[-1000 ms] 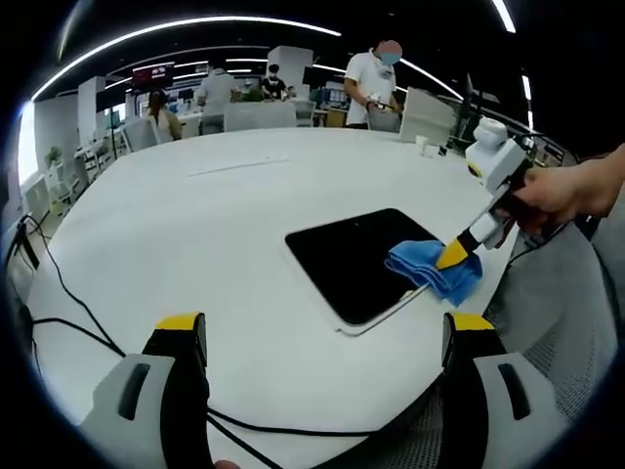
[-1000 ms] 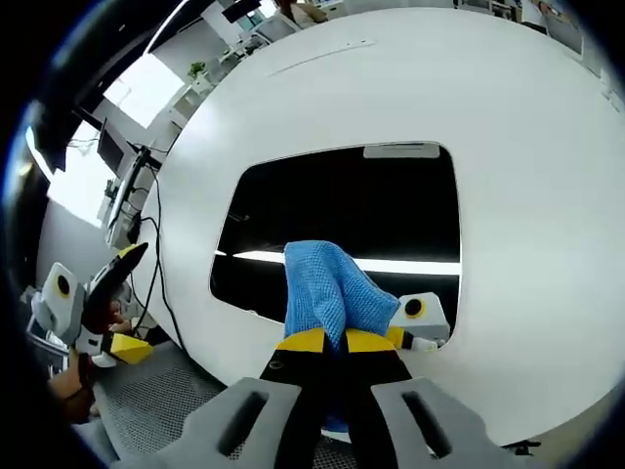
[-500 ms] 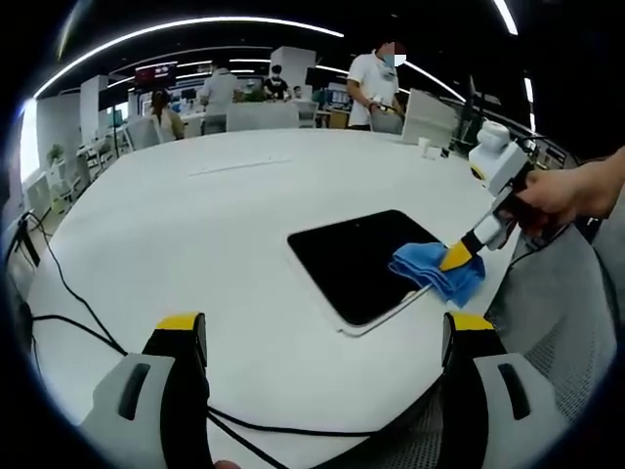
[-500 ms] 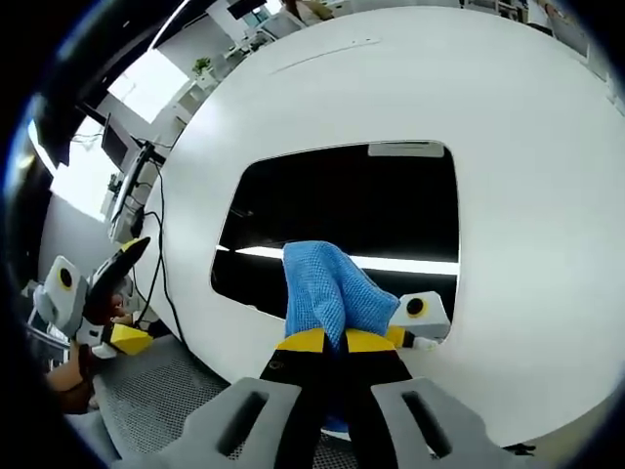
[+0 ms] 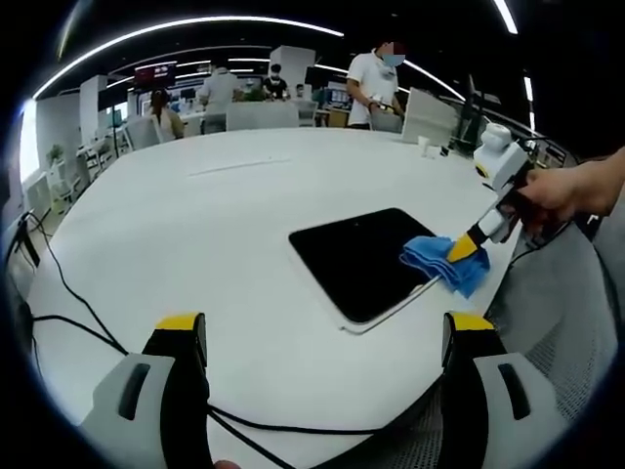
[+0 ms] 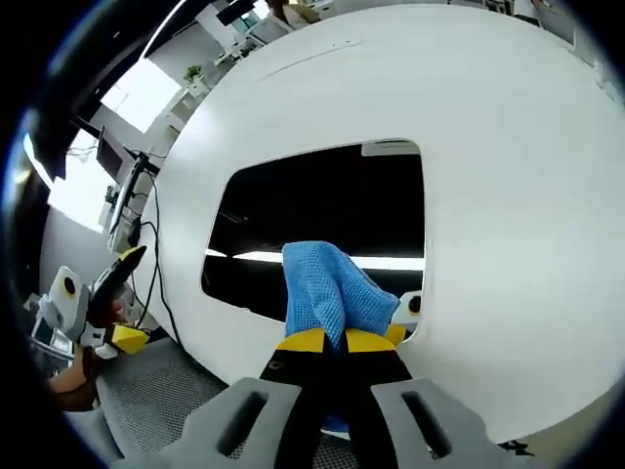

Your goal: Wipe the mirror surface with the cleaning cloth until all visible marks leave the cleaned area.

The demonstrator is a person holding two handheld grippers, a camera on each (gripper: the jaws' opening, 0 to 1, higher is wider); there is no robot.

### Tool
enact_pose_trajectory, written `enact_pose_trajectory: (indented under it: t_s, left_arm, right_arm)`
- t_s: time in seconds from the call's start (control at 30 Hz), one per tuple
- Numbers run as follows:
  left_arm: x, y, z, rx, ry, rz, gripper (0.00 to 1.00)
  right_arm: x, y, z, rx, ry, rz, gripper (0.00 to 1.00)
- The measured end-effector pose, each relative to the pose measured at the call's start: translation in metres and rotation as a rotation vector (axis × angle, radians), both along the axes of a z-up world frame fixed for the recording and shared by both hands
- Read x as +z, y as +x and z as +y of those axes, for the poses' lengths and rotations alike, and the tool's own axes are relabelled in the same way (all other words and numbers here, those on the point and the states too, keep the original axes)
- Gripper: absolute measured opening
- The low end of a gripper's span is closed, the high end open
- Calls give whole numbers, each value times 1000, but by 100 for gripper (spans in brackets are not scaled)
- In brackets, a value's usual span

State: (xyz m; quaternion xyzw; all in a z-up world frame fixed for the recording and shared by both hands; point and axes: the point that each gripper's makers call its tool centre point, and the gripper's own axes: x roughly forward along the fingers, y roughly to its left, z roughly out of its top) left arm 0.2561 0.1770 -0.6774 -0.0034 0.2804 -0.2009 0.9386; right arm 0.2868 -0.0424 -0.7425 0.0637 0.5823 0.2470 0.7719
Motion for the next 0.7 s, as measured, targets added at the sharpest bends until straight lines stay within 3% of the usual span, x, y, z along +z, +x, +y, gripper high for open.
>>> enact_pose_trajectory:
  t_s: [0.7]
  left_arm:
    - [-1,0,0,2,2,7,99]
  right_arm:
    - [1,4,-22,-23,-20,1,0]
